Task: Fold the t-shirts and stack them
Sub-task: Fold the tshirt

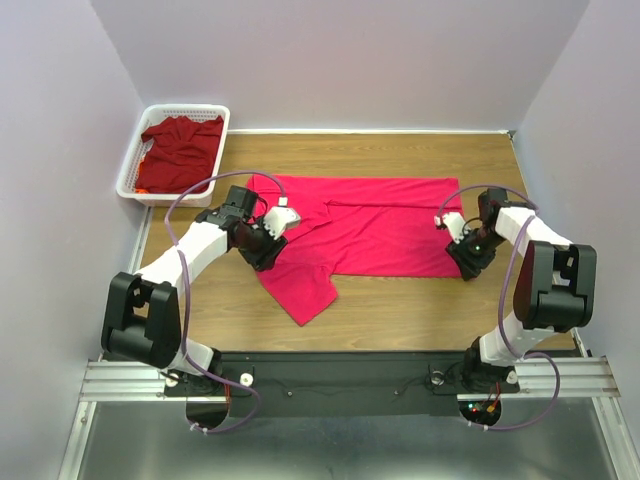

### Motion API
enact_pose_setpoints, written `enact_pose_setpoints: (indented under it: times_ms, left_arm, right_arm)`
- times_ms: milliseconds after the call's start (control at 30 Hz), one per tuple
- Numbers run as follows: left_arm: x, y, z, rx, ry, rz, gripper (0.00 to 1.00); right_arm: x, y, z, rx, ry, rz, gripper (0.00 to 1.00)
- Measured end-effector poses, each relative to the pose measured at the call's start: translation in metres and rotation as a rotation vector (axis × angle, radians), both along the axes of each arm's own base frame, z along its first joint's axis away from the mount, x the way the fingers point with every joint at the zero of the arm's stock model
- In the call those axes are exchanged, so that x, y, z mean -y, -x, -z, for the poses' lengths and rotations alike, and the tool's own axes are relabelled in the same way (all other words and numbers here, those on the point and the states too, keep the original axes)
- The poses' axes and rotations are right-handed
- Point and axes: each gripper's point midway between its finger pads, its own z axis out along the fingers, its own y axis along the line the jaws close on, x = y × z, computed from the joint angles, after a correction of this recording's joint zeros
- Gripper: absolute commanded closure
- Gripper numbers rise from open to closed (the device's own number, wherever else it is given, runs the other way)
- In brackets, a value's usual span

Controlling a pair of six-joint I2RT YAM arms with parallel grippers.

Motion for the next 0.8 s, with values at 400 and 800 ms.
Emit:
enact_pose_setpoints:
  times_ms: [400, 800]
  left_arm:
    - [0.002, 0.0, 0.011, -0.006, -0.016, 0.01, 0.42]
    - [0.003, 0.017, 0.041, -0.032, -0.089, 0.08, 0.43]
  right_arm:
    - [0.011, -0.001, 0.018, 0.037, 0.071, -0.065, 0.64]
    - [0.02, -0.012, 0.019, 0.081, 0.124, -0.069, 0.99]
